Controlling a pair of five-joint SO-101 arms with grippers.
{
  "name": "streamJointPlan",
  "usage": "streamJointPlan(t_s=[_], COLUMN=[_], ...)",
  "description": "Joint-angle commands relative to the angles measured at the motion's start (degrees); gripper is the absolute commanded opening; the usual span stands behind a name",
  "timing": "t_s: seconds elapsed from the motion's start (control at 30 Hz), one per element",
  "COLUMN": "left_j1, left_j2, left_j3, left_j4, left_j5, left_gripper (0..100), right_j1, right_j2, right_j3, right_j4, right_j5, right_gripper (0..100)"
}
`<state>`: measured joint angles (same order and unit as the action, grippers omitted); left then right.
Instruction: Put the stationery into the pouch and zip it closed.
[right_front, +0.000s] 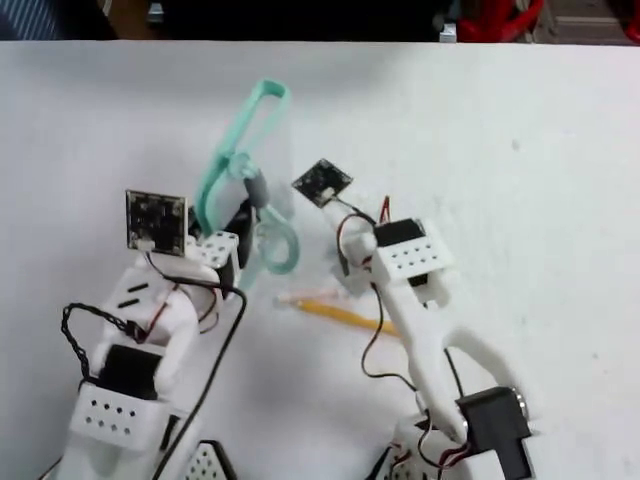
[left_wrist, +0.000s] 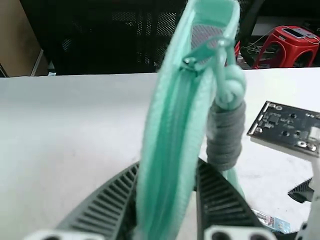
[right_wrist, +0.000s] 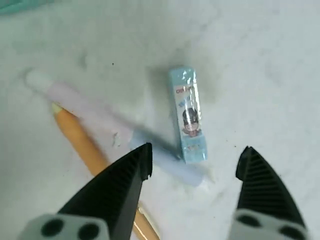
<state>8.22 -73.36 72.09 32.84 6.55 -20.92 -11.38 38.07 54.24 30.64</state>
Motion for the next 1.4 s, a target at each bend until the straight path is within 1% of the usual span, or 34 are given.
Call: streamJointPlan(t_s=[0.0,0.17,0.23,0.33,0.47,0.57,0.6,0.7,0.87,0.93,1.03,1.1,1.2,1.27,1.37], left_j1=[0.48,0.48,0.48,0.48,0.48,0.48,0.48,0.48,0.48,0.48,0.48,0.48,0.57,0.57,0.57], left_j2=[-0.84,-0.84,-0.84,-0.84,-0.84,-0.84,-0.84,-0.84,-0.84,-0.84,-0.84,-0.84,-0.84,-0.84,-0.84], left_j3=[-0.53,-0.53,-0.53,-0.53,-0.53,-0.53,-0.53,-0.53,-0.53,-0.44,-0.44,-0.44,-0.26,-0.26,-0.26], left_j4=[-1.67,-1.67,-1.67,-1.67,-1.67,-1.67,-1.67,-1.67,-1.67,-1.67,-1.67,-1.67,-1.67,-1.67,-1.67], left_j5=[-0.53,-0.53,-0.53,-0.53,-0.53,-0.53,-0.53,-0.53,-0.53,-0.53,-0.53,-0.53,-0.53,-0.53,-0.53], left_gripper=[15,15,15,15,15,15,15,15,15,15,15,15,15,15,15], right_j1=[-0.84,-1.01,0.13,0.40,0.57,2.68,3.56,6.29,6.64,5.14,1.80,-0.57,-3.91,-6.29,-8.48], right_j2=[1.19,13.41,17.36,18.33,18.59,17.98,17.45,10.95,-10.24,-18.68,-27.47,-29.14,-27.74,-25.63,-21.05], right_j3=[-1.23,-9.05,-12.22,-13.98,-13.89,-13.45,-13.63,-13.36,-13.27,-13.80,-15.91,-19.87,-26.46,-30.59,-35.16], right_j4=[-1.63,-1.45,-0.48,0.22,-1.63,-2.59,-2.24,-1.01,3.38,3.12,1.89,2.15,1.98,0.75,-4.44], right_j5=[1.93,1.85,1.85,1.58,1.76,1.58,1.41,1.14,-3.87,-5.63,-7.47,-7.56,-7.65,-9.49,-13.19], right_gripper=[23.9,23.6,20.4,13.9,10.1,0.8,2.2,1.8,1.9,1.9,1.9,1.9,1.9,1.9,1.9])
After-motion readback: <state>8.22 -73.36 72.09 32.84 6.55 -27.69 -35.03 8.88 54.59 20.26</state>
